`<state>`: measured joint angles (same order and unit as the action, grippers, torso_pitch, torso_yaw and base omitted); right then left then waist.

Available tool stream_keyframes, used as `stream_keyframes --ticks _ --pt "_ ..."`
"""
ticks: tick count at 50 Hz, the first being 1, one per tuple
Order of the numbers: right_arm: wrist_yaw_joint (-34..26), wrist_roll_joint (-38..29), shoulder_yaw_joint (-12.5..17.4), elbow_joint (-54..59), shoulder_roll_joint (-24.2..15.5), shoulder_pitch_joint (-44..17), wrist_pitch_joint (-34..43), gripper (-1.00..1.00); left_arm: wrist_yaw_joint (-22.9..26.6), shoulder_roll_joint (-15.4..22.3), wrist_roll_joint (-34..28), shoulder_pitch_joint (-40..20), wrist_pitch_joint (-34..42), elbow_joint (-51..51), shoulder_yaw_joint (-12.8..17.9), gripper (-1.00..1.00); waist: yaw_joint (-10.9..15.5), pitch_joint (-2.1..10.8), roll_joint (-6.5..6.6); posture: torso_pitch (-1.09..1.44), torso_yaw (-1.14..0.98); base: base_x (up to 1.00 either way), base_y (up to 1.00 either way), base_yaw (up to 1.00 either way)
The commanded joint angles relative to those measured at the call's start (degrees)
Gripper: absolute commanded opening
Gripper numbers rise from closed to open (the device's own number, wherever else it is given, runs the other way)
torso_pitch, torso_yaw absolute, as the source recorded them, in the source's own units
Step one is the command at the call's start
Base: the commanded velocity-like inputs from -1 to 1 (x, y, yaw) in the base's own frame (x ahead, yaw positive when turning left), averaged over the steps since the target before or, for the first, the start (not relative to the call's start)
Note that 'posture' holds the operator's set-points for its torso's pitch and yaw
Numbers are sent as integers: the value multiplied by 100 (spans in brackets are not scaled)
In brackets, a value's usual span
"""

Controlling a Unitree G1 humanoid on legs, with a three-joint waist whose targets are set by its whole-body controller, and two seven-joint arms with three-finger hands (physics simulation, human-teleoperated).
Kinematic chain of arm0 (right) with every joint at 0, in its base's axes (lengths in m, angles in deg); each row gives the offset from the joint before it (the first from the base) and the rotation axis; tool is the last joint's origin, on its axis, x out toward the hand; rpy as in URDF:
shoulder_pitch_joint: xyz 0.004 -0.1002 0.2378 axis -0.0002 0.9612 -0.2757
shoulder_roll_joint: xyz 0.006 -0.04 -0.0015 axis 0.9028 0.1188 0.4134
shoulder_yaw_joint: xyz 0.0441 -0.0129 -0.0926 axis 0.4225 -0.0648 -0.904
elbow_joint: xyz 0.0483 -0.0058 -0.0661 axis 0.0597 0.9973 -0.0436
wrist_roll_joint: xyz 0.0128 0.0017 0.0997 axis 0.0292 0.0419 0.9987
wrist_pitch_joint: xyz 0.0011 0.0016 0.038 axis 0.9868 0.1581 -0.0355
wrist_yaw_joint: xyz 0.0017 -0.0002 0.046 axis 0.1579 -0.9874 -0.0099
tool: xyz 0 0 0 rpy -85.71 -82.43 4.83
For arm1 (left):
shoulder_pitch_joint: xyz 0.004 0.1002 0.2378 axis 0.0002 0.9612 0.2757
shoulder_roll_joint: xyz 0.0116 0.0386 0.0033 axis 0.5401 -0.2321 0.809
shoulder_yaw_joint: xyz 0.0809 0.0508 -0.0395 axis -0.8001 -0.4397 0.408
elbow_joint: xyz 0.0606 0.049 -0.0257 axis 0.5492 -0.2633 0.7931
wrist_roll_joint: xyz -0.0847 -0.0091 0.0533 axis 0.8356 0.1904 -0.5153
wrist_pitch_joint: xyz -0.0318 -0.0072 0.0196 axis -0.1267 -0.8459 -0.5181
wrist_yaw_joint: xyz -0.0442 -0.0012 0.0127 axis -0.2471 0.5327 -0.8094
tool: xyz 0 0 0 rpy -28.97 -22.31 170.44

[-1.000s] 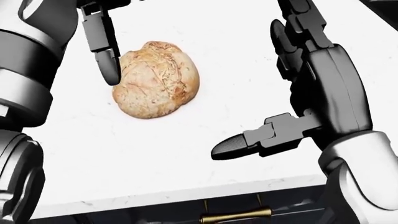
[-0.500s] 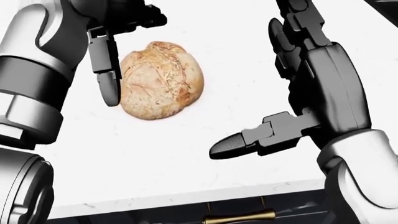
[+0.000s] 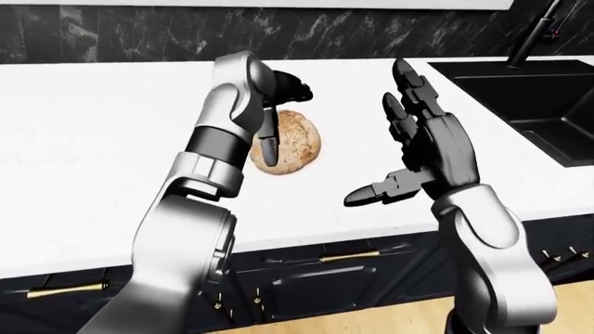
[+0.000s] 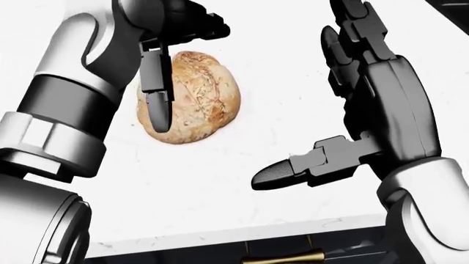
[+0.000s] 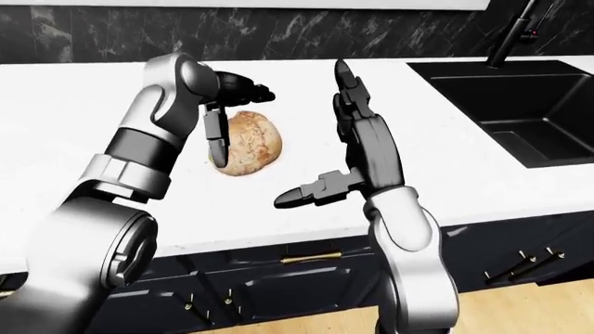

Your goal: Place the bread and cheese on the cutting board.

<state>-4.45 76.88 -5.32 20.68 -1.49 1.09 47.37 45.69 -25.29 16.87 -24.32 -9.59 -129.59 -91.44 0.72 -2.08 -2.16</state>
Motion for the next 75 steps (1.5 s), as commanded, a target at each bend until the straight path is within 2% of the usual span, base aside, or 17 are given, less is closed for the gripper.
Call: stream_keyframes --ticks 1,13,28,32,37,38,40,42,43,44,46,49,51,54,57,62,75 --pt "23 1 46 -160 -27 -119 -186 100 -88 22 -21 -225 -39 229 33 100 0 166 -5 0 0 0 0 0" --pt "26 44 75 -157 -43 -86 -218 100 -126 -144 -120 -198 -60 229 -16 100 6 165 -25 0 0 0 0 0" --pt "33 148 170 -131 -87 -68 -241 100 -736 -199 -527 -445 -369 -578 -125 100 9 188 -47 0 0 0 0 0" --pt "42 186 193 -122 -99 -48 -267 100 -735 -262 -564 -488 -376 -595 -116 100 8 187 -53 0 0 0 0 0" --pt "59 232 223 -114 -109 1 -320 100 -849 -382 -632 -247 -438 -512 -167 100 8 182 -61 0 0 0 0 0" --pt "62 235 223 -101 -111 24 -350 100 -914 -393 -645 -184 -475 -506 -171 92 7 183 -61 0 0 0 0 0" --pt "73 254 233 -103 -110 40 -362 100 -1194 -411 -703 0 -529 -563 -189 7 3 192 -57 0 0 0 0 0" --pt "82 265 228 -113 -115 48 -361 100 -1284 -451 -753 217 -552 -470 -219 -15 -3 201 -54 0 0 0 0 0" --pt "88 269 227 -113 -116 52 -364 100 -1342 -471 -790 370 -588 -401 -245 -34 -4 206 -51 0 0 0 0 0" --pt "91 272 225 -113 -119 56 -368 100 -1348 -479 -813 440 -606 -358 -248 -36 -7 212 -46 0 0 0 0 0" --pt "97 276 225 -130 -124 66 -366 100 -1428 -489 -868 627 -654 -317 -262 -64 -13 234 -38 0 0 0 0 0" --pt "106 279 224 -154 -130 70 -351 100 -1539 -459 -948 883 -737 -277 -270 -75 -23 260 -32 0 0 0 0 0" --pt "110 274 215 -159 -130 74 -361 100 -1665 -430 -1002 1106 -820 -233 -276 -100 -32 277 -24 0 0 0 0 0" --pt "116 258 190 -161 -129 73 -362 100 -1831 -396 -1068 1337 -966 -188 -279 -100 -45 305 -8 0 0 0 0 0" --pt "125 231 159 -182 -120 49 -320 100 -1976 -327 -1087 1252 -1064 -295 -232 -100 -50 329 2 0 0 0 0 0" --pt "118 195 123 -174 -96 37 -318 100 -1800 -259 -993 1012 -1093 -194 -146 -100 -47 344 15 0 0 0 0 0" --pt "84 189 150 -160 -75 96 -371 100 -238 -62 -405 491 -840 1283 99 -100 -22 214 12 0 0 0 0 0"
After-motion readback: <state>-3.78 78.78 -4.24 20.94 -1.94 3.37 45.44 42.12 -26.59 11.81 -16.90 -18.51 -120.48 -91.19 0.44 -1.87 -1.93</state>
